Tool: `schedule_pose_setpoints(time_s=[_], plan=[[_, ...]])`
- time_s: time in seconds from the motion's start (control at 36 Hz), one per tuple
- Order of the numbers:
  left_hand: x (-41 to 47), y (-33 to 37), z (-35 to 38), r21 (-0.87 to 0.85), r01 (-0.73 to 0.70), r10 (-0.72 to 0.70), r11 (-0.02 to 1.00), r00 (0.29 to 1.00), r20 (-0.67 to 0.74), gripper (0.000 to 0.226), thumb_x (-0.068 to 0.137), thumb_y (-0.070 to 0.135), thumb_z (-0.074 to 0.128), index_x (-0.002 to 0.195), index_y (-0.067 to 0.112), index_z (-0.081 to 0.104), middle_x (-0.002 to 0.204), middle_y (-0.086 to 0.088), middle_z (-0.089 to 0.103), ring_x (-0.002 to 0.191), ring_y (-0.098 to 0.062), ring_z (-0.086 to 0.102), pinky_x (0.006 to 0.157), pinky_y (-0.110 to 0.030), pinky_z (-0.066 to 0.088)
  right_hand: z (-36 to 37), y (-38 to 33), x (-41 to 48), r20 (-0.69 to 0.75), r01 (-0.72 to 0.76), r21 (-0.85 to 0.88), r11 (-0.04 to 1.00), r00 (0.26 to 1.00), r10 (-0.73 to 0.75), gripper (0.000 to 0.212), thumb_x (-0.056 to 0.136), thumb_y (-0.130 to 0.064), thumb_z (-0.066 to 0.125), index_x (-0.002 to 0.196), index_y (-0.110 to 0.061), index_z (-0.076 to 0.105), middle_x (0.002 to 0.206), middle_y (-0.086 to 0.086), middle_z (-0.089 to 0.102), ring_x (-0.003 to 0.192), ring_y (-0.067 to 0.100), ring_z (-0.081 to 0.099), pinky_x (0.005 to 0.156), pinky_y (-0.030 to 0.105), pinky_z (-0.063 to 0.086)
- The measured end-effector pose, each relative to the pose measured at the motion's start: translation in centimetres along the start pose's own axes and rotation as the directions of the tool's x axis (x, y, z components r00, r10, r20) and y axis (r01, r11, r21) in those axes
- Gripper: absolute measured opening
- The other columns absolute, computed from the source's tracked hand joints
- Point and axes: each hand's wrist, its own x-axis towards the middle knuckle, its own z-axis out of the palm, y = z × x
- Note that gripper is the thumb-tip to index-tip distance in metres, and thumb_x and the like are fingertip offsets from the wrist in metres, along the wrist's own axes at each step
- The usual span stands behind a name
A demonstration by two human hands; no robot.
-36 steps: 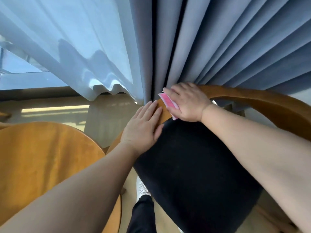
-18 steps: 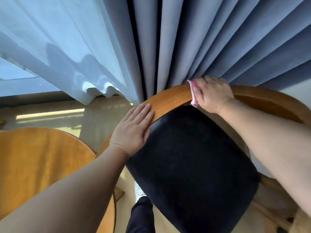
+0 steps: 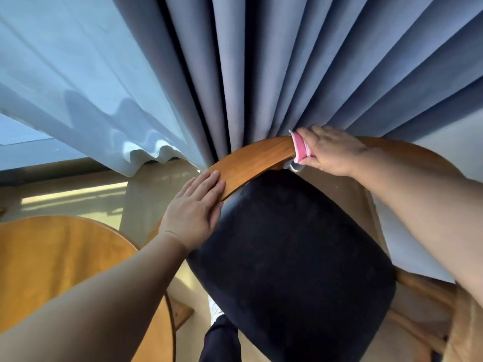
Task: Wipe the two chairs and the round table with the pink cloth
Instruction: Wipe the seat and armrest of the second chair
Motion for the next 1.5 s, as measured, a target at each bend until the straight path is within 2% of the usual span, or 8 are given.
schedule_pose_setpoints(time_s=[0.11, 0.19, 0.28, 0.36, 0.56, 0.92, 1.22, 1.5], plan=[[0.4, 0.8, -1.0, 0.093, 0.021, -0.028, 0.995, 0.997, 0.074, 0.046, 0.092, 0.033, 0.037, 0.127, 0.013, 0.059, 0.134, -0.009, 0.056, 0.129, -0.027, 0.047, 0.113, -0.032, 0.019, 0.1, -0.5, 0.1, -0.011, -0.027, 0.022, 0.999, 1.000, 0.027, 0.078, 0.094, -0.054, 0.049, 0.152, -0.017, 0.014, 0.137, 0.013, 0.045, 0.124, 0.031, 0.046, 0.105, 0.044, 0.038], [2.6, 2.2, -1.5, 0.105, -0.075, 0.064, 0.992, 0.992, 0.105, 0.045, 0.087, 0.029, 0.043, 0.126, 0.013, 0.059, 0.130, -0.010, 0.055, 0.126, -0.031, 0.047, 0.113, -0.037, 0.023, 0.2, -0.5, 0.0, -0.031, -0.024, 0.018, 1.000, 0.999, 0.025, 0.078, 0.094, -0.054, 0.049, 0.152, -0.016, 0.014, 0.138, 0.013, 0.045, 0.125, 0.031, 0.046, 0.106, 0.046, 0.039], [6.2, 4.6, -1.4, 0.100, -0.172, 0.155, 0.980, 0.974, 0.165, 0.059, 0.088, 0.026, 0.049, 0.145, 0.016, 0.037, 0.153, -0.009, 0.030, 0.142, -0.027, 0.024, 0.118, -0.038, 0.011, 0.2, -0.7, -0.1, -0.050, -0.035, 0.010, 0.999, 0.998, 0.035, 0.077, 0.093, -0.053, 0.051, 0.151, -0.016, 0.017, 0.138, 0.013, 0.046, 0.123, 0.030, 0.047, 0.105, 0.045, 0.040], [9.5, 6.9, -0.2, 0.078, -0.197, 0.175, 0.977, 0.958, 0.229, 0.068, 0.092, 0.023, 0.042, 0.152, 0.017, 0.012, 0.160, -0.004, 0.005, 0.147, -0.020, 0.002, 0.118, -0.033, -0.001, 0.2, -0.7, -0.2, -0.073, -0.035, 0.023, 0.999, 0.997, 0.037, 0.077, 0.092, -0.052, 0.054, 0.151, -0.016, 0.020, 0.137, 0.012, 0.046, 0.122, 0.030, 0.048, 0.104, 0.043, 0.041], [10.5, 8.0, 1.1, 0.060, -0.117, 0.090, 0.991, 0.939, 0.332, 0.084, 0.087, 0.019, 0.048, 0.151, 0.018, -0.005, 0.159, -0.001, -0.009, 0.146, -0.017, -0.009, 0.112, -0.028, -0.011, 0.4, -0.4, -0.4, -0.126, -0.028, 0.029, 0.999, 0.992, 0.032, 0.077, 0.092, -0.054, 0.054, 0.151, -0.016, 0.022, 0.136, 0.012, 0.048, 0.119, 0.031, 0.050, 0.100, 0.042, 0.042], [11.6, 9.0, -0.4, 0.057, -0.060, 0.024, 0.997, 0.872, 0.490, 0.088, 0.085, 0.024, 0.051, 0.152, 0.017, -0.007, 0.158, 0.000, -0.015, 0.146, -0.016, -0.011, 0.116, -0.031, -0.006, -0.3, 3.5, -6.2, -0.072, -0.259, -0.014, 0.966, 0.964, 0.257, 0.056, 0.091, -0.048, 0.055, 0.134, -0.014, 0.042, 0.119, 0.012, 0.058, 0.107, 0.033, 0.057, 0.092, 0.045, 0.047], [11.7, 9.7, -1.1, 0.096, -0.038, -0.020, 0.995, 0.843, 0.537, 0.092, 0.082, 0.026, 0.055, 0.152, 0.018, -0.004, 0.158, 0.002, -0.015, 0.146, -0.015, -0.009, 0.118, -0.032, -0.001, 1.5, 6.7, -15.3, -0.108, -0.493, 0.125, 0.861, 0.856, 0.505, 0.075, 0.090, -0.054, 0.057, 0.144, -0.014, 0.023, 0.125, 0.017, 0.055, 0.107, 0.035, 0.060, 0.088, 0.044, 0.051], [12.0, 10.9, -1.6, 0.179, -0.023, -0.083, 0.984, 0.825, 0.560, 0.091, 0.082, 0.027, 0.054, 0.152, 0.015, -0.002, 0.159, -0.002, -0.011, 0.147, -0.019, -0.005, 0.119, -0.033, 0.008, 4.9, 7.1, -19.0, -0.147, -0.589, 0.267, 0.763, 0.757, 0.636, 0.070, 0.091, -0.050, 0.058, 0.142, -0.011, 0.029, 0.125, 0.018, 0.055, 0.105, 0.035, 0.060, 0.082, 0.043, 0.053]])
